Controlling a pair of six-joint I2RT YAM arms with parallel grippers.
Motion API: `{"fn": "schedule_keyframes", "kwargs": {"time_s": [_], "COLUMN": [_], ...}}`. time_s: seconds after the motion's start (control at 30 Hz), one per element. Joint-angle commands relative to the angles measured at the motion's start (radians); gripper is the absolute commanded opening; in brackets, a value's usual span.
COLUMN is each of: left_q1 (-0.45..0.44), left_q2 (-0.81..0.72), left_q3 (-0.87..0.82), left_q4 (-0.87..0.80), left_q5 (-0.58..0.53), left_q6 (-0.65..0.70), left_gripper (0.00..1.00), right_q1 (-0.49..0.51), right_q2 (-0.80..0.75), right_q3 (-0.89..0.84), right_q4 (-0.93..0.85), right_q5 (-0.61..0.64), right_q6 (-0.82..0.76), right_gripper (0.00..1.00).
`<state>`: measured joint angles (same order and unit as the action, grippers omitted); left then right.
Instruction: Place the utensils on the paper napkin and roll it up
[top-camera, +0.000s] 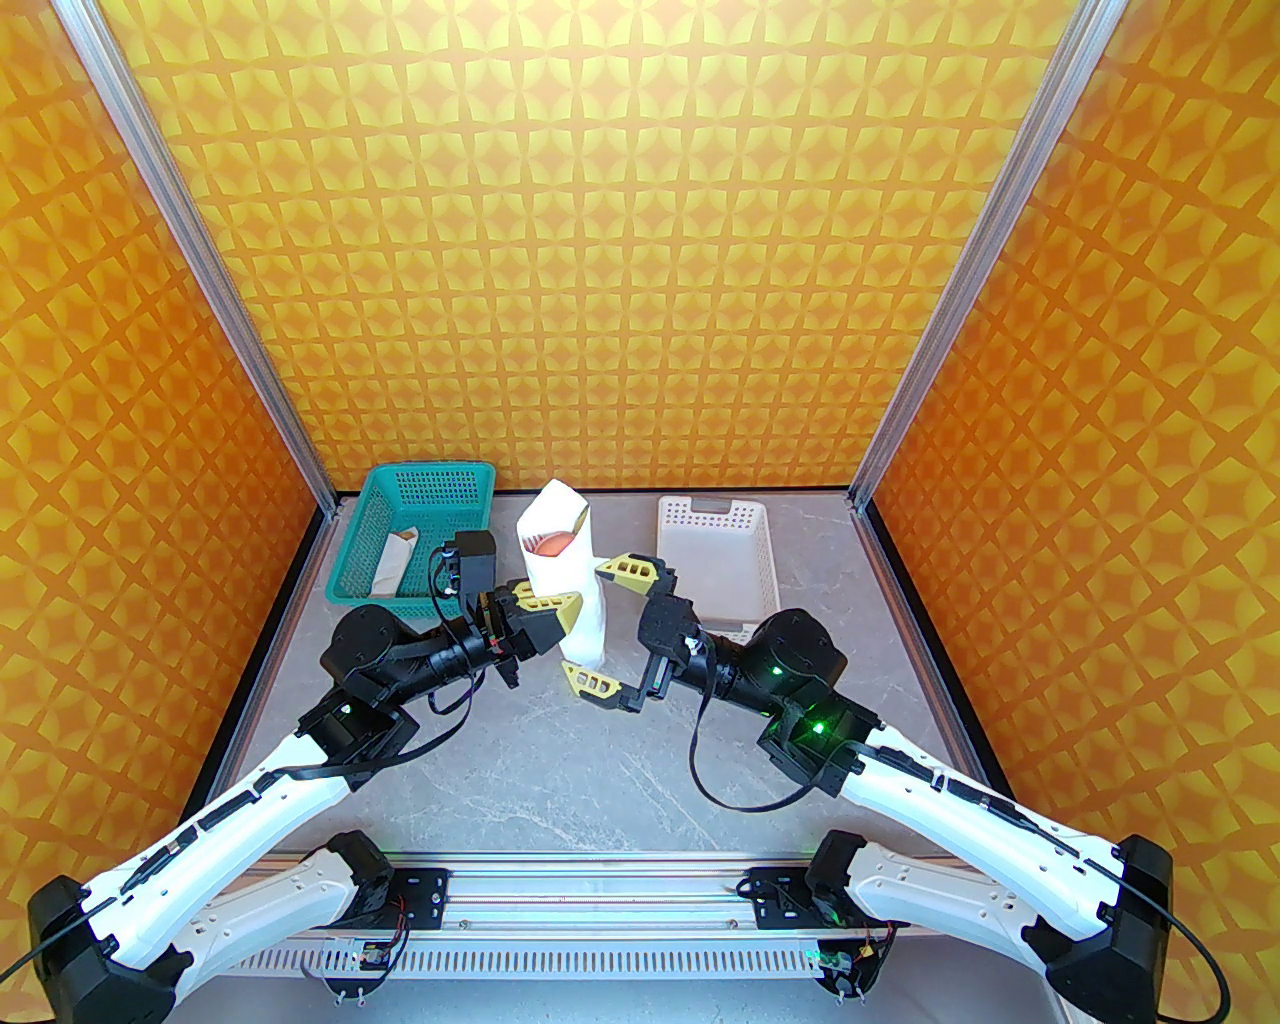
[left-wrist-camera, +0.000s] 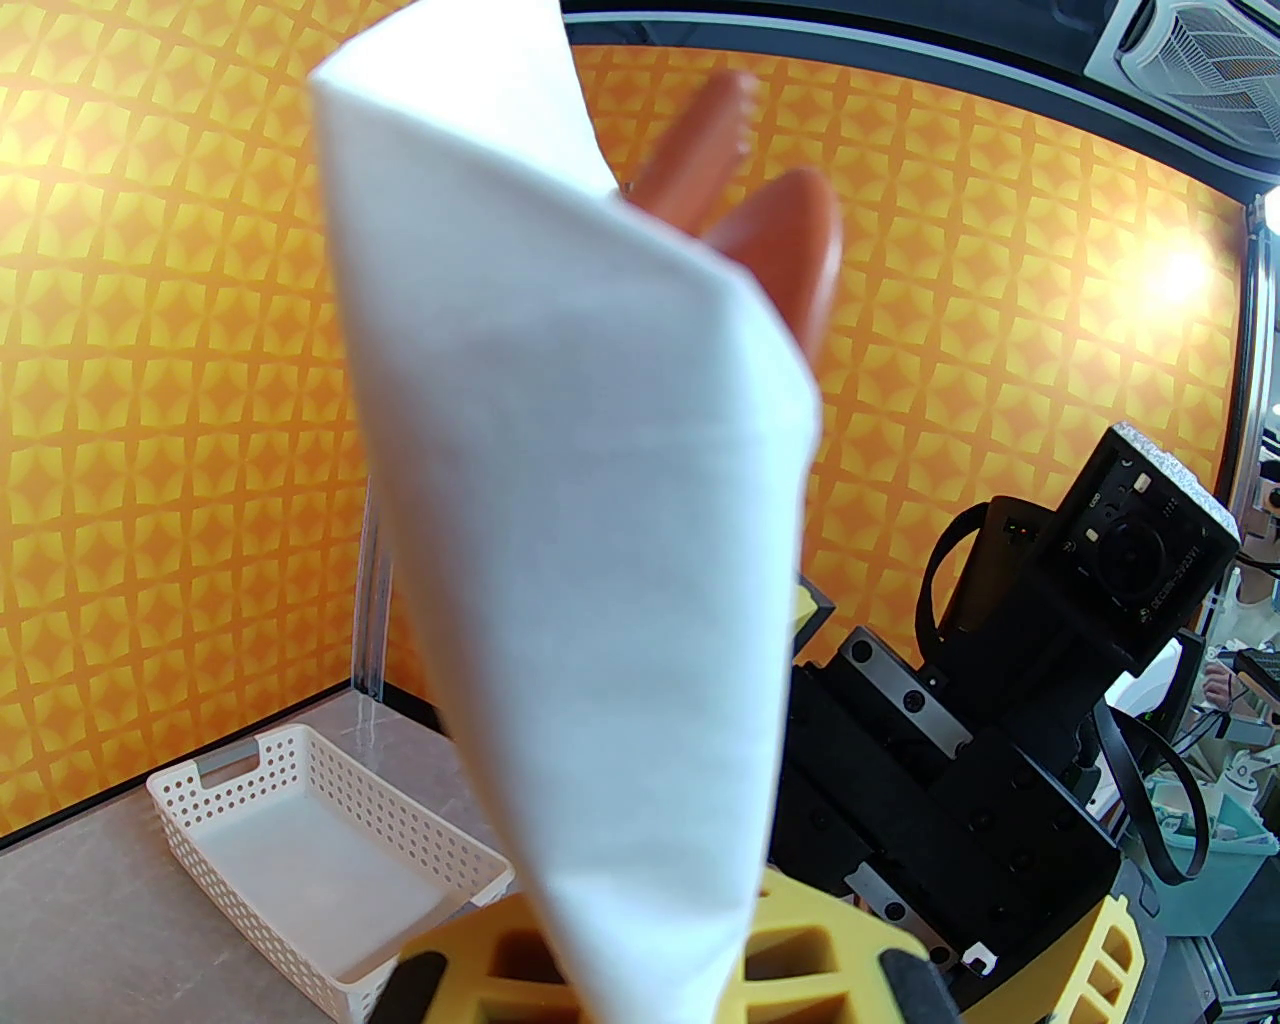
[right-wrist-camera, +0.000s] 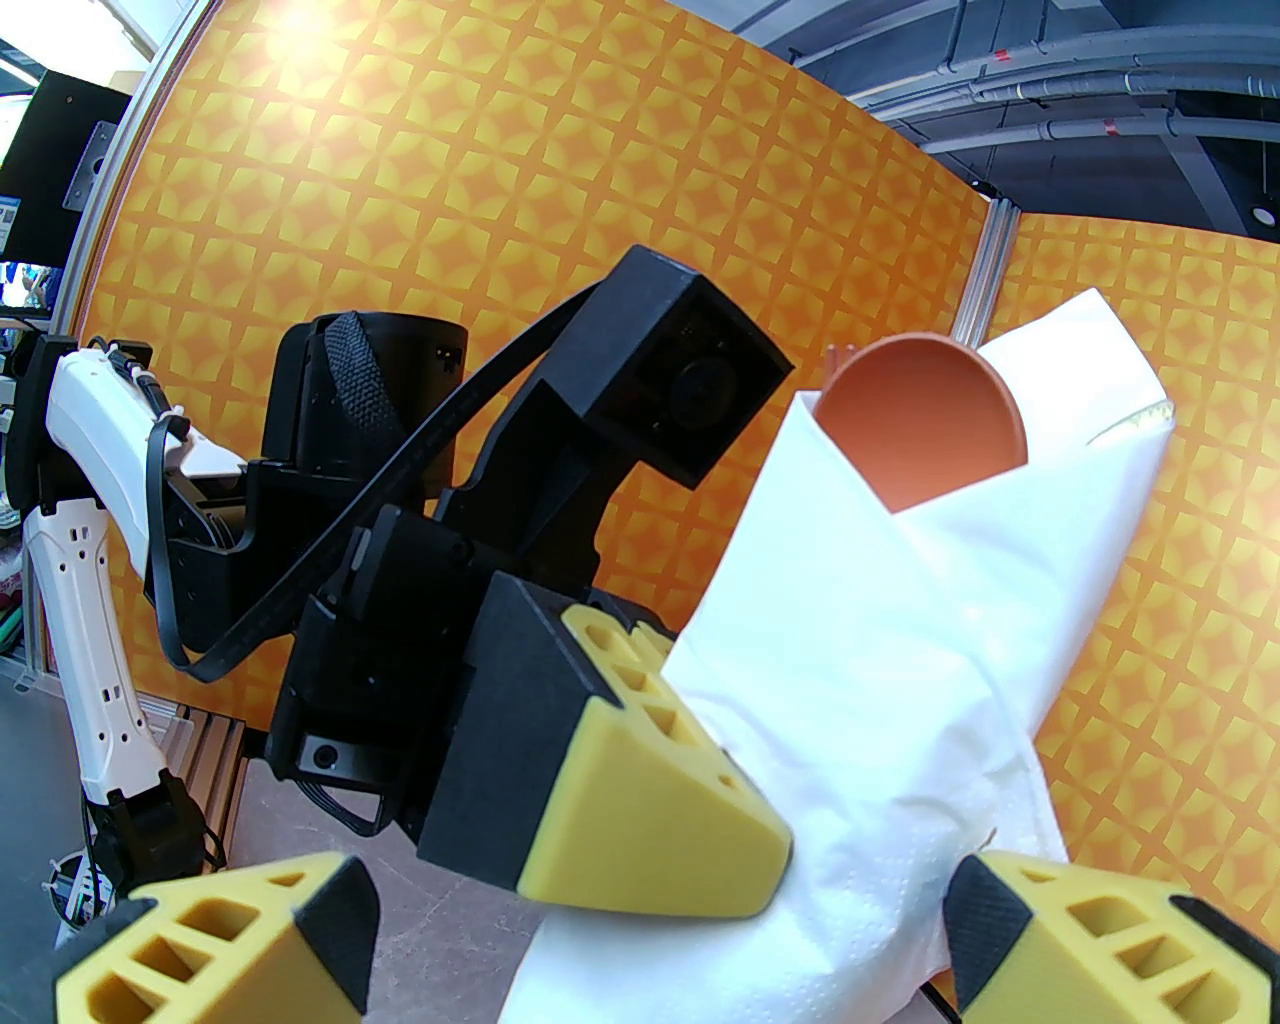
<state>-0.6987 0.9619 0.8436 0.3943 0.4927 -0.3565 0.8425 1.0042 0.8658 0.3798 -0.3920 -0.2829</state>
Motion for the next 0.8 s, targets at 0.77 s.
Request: {"fn": "schedule_keyframes", "kwargs": {"time_s": [0.77], "left_q1": [-0.008], "left_q2": [0.016], "left_q3": [0.039], "left_q4": [0.03], "left_q5": [0.032], "left_q6": [0.021], "left_gripper": [0.0], "right_q1": [-0.033], "right_q2": [0.007], "right_q3": [-0.004], "right_q4": [0.052], "right_q5": [-0.086], "right_q6": [0.15], "right_gripper": [0.99]}}
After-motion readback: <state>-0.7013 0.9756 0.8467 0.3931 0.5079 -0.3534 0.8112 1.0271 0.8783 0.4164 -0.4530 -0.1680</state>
